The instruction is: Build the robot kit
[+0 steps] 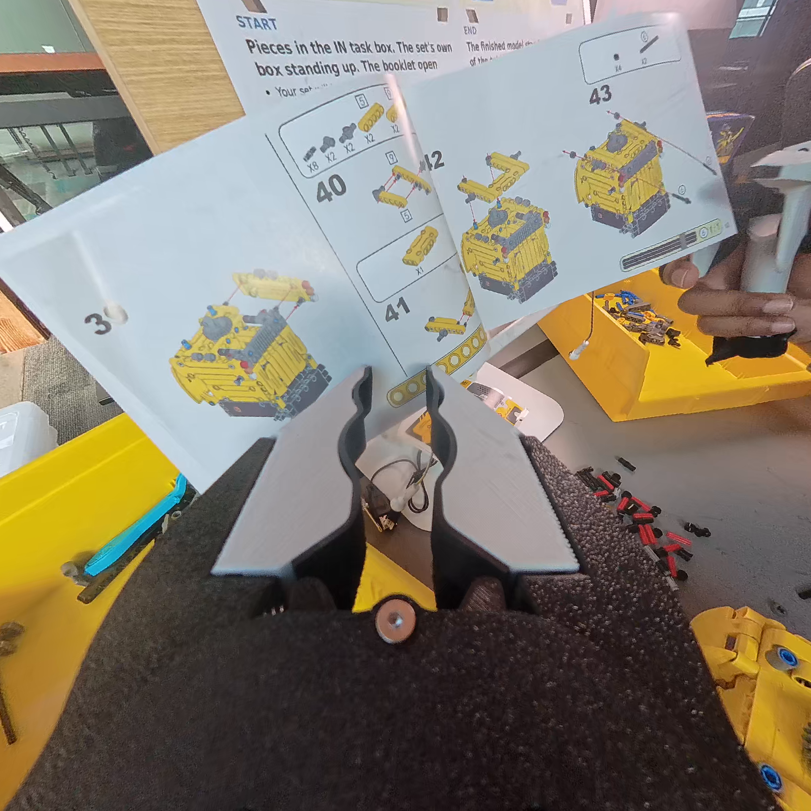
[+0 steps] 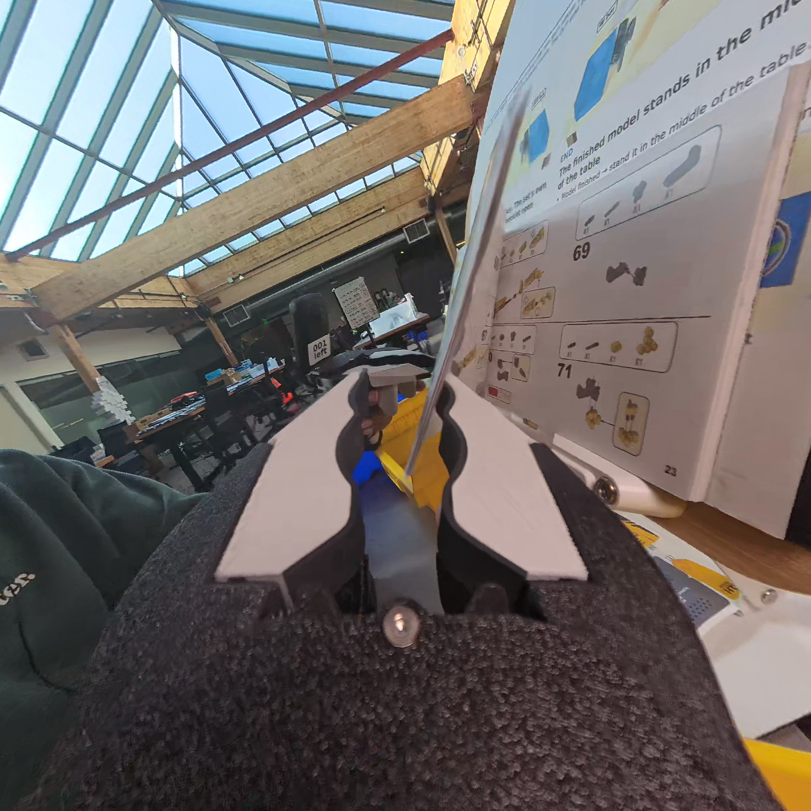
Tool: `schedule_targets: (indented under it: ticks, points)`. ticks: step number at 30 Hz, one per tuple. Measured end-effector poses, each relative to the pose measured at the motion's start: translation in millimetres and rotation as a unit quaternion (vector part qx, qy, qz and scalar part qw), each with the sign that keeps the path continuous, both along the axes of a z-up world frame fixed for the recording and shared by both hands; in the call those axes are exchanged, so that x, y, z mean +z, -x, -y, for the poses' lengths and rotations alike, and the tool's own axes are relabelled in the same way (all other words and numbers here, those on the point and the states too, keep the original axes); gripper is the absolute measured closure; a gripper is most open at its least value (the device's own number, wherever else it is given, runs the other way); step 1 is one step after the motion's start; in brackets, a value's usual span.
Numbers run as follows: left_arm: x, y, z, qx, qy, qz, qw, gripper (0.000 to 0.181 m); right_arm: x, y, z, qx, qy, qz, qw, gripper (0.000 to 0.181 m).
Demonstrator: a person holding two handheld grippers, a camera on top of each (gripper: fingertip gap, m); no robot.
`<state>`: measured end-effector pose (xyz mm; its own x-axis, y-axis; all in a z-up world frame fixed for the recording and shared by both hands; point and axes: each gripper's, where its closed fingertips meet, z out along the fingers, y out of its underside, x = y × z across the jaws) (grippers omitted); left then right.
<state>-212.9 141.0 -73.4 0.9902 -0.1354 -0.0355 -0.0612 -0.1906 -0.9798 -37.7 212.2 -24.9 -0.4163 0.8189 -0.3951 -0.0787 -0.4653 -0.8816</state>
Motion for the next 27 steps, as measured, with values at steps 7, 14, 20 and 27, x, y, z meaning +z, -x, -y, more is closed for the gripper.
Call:
schedule_targets:
  ticks: [7,14,20,27]
  points:
    - [-6,6,-4,0.019,0.005,-0.019,1.0,0.161,-9,9,-52,-0.161,-0.114,0.104,0.975,0.181]
    - [-11,17,-22,0.088,-0.007,-0.104,0.991,0.173,-31,11,-97,-0.245,-0.143,0.183,0.941,0.181]
    - [-4,11,-34,0.092,-0.019,-0.136,0.986,0.177,-33,2,-112,-0.286,-0.141,0.182,0.93,0.181]
    - [-8,3,-32,0.079,-0.014,-0.14,0.987,0.173,-26,-15,-111,-0.33,-0.163,0.197,0.908,0.156]
